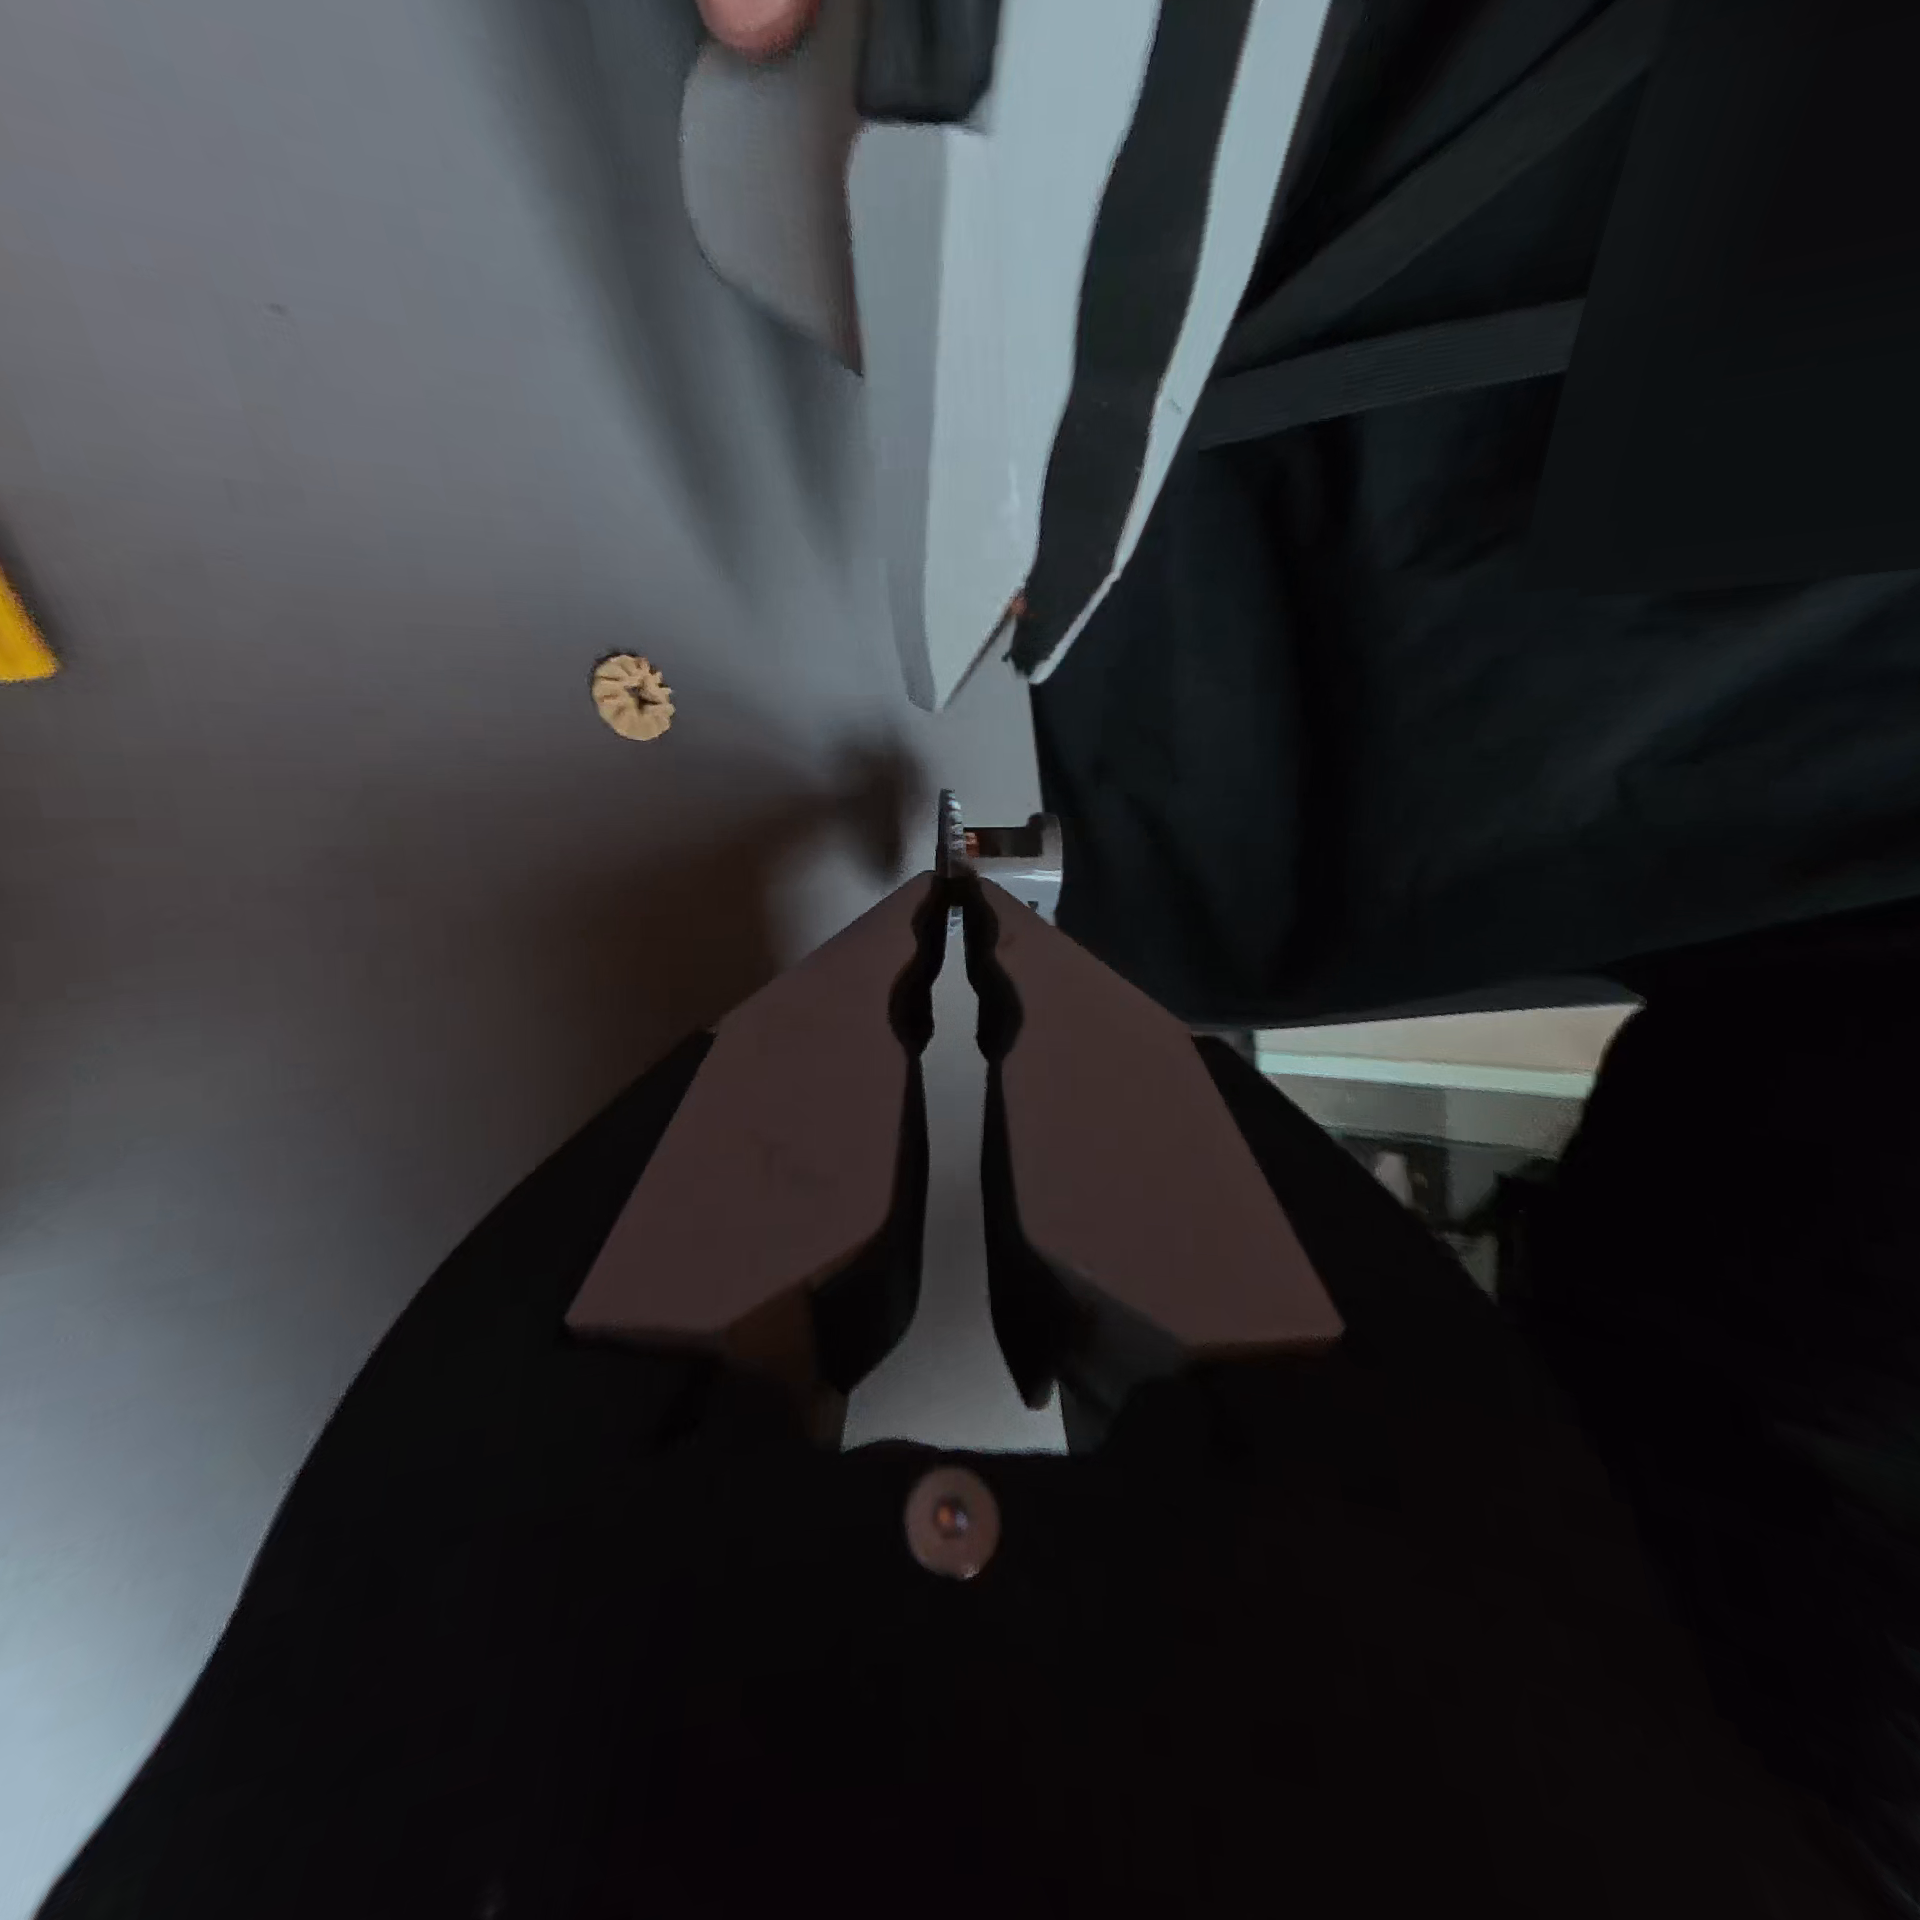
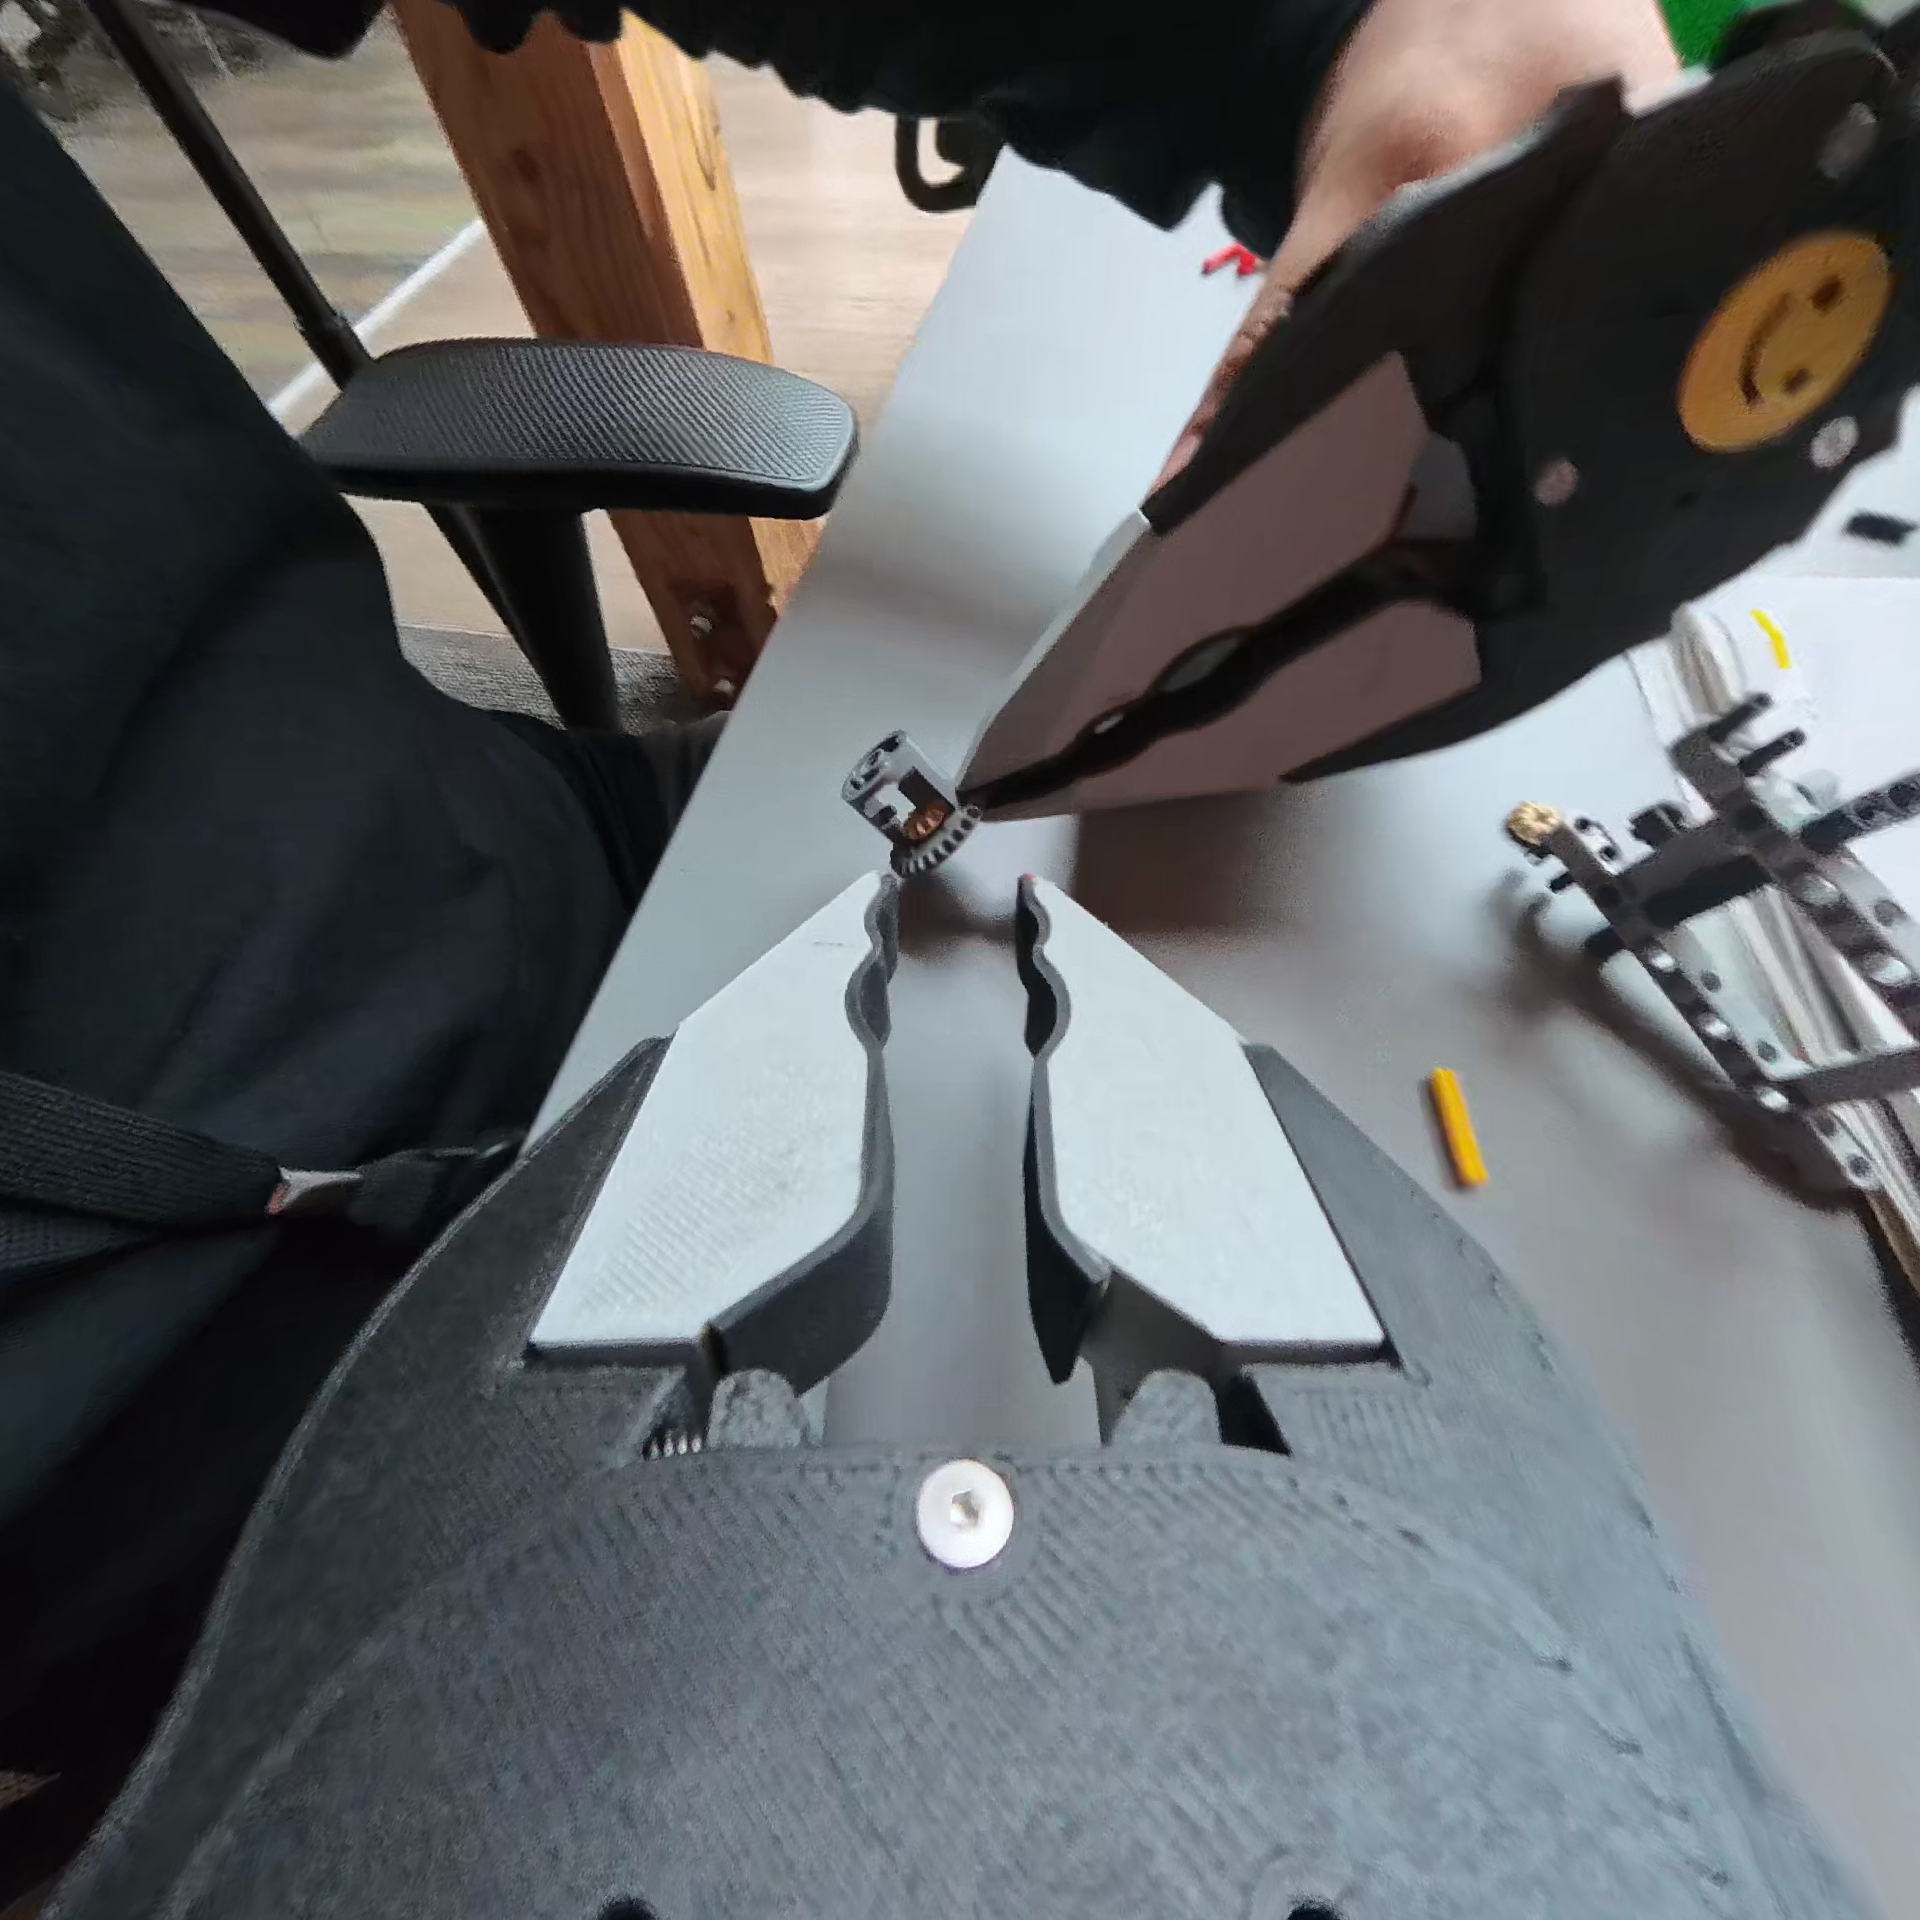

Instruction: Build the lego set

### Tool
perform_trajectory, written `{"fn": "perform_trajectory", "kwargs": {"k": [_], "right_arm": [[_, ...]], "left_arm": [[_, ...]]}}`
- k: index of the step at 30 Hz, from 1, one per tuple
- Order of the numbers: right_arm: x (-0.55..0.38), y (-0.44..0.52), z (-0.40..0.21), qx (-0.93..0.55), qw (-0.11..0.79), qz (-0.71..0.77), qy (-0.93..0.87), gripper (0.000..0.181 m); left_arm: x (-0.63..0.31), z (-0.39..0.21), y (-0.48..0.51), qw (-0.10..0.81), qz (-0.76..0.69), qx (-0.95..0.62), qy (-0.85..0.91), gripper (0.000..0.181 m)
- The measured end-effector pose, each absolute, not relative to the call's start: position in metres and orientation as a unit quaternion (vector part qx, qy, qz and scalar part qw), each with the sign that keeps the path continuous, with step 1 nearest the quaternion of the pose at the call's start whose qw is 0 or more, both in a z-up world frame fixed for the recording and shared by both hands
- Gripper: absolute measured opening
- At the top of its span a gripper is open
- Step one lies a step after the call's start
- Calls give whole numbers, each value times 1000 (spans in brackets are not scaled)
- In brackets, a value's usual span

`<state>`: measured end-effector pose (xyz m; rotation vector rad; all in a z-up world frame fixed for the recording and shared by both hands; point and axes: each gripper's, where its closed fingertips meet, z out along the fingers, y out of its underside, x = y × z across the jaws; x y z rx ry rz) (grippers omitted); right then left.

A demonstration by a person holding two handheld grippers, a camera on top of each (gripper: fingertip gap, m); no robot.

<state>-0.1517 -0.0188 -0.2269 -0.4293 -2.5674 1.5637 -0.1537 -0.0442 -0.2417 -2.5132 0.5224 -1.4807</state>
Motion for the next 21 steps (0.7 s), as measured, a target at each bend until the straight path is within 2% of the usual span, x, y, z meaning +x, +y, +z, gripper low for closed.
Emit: {"fn": "perform_trajectory", "kwargs": {"k": [6,9,11,21], "right_arm": [[-158,19,-240,-119,61,465,-875,21],[-149,25,-241,-101,19,466,-879,19],[-157,28,-246,-112,39,453,-884,20],[-182,10,-262,-133,65,411,-900,21]], "left_arm": [[-181,-241,-36,161,-390,-894,149,0],[-196,-238,-33,201,-332,-912,135,0],[-202,-235,-32,224,-297,-919,132,0],[-208,-243,-39,223,-259,-930,134,0]]}}
